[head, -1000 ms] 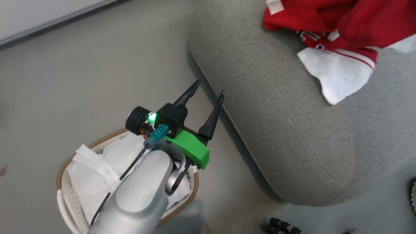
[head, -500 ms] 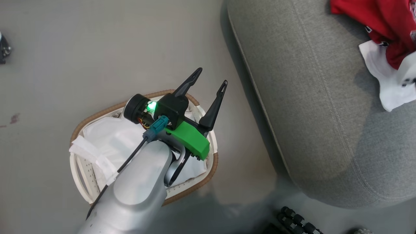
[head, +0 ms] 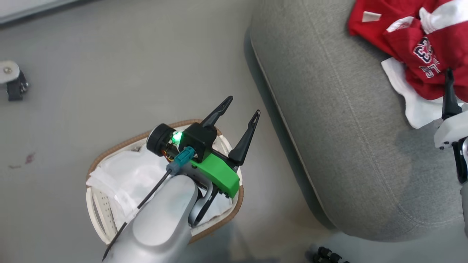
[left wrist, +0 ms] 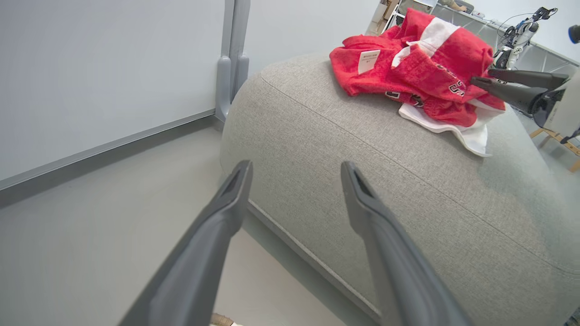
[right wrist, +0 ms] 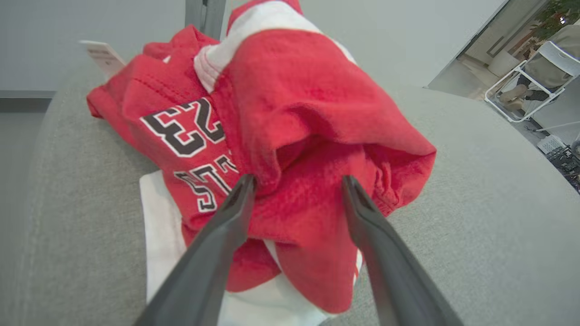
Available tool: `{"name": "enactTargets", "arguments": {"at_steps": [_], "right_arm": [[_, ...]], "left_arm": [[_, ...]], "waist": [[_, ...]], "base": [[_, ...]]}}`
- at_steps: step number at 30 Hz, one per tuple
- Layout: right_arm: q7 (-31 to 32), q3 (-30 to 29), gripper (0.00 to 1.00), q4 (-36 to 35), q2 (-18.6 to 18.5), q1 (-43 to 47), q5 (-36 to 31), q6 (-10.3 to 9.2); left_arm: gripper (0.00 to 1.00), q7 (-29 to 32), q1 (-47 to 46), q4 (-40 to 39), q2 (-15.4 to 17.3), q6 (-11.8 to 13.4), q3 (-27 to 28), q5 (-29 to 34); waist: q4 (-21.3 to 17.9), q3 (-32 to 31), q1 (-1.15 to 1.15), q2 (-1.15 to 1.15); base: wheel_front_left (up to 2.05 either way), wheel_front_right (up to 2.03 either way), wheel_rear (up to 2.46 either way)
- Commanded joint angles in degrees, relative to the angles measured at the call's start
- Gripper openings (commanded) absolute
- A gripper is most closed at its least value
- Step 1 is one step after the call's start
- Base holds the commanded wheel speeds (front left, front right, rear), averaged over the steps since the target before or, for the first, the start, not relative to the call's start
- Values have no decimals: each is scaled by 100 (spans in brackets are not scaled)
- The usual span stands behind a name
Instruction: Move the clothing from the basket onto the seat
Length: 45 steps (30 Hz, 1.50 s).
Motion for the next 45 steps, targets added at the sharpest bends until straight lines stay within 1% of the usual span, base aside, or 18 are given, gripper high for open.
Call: {"name": "enactTargets", "arguments": {"at_steps": [1,6,11,13,19,23,27,35,38,41,45], "right_arm": [[0,-45,100,-117,43,202,52,-8],[0,-69,100,-538,177,583,104,-8],[0,-77,100,-831,293,855,197,-8],[-1,-25,100,-925,329,932,257,-8],[0,-28,100,-1255,614,1210,500,-8],[0,73,100,-1315,760,1341,530,-8],[0,302,100,-1266,943,1418,535,-8],[-1,778,100,-1147,1246,1393,564,-8],[-1,897,100,-1103,1306,1395,598,-8],[0,1001,100,-1074,1327,1433,616,-8],[0,1062,100,-1052,1341,1545,718,-8]], "left_arm": [[100,-2,146,-15,-3,-17,2,-65],[100,-2,423,-42,-24,-17,18,-75],[100,-2,703,-40,-48,-17,138,-99],[100,-2,820,-47,-62,-17,210,-83],[100,-2,1210,-122,-80,-17,484,3],[100,-2,1441,-150,-84,-17,718,9],[100,-3,1651,-160,-84,27,1064,15],[100,-2,1955,-99,-86,206,2043,234],[100,-2,2020,-59,-87,265,2386,323],[100,-2,2102,-3,-87,387,2725,296],[100,-2,2234,-3,-90,494,3028,363]], "waist": [[-143,-463,0,0],[-195,-917,0,0],[-169,-1316,0,0],[-127,-1458,0,0],[87,-1785,0,0],[251,-1930,0,0],[483,-2043,0,0],[1047,-2118,0,0],[1242,-2124,0,0],[1408,-2135,0,0],[1572,-2173,0,0]], "base": [[0,0,0],[0,0,0],[0,0,0],[0,0,0],[0,0,0],[0,0,0],[0,0,0],[0,0,0],[0,0,0],[0,0,0],[0,0,0]]}}
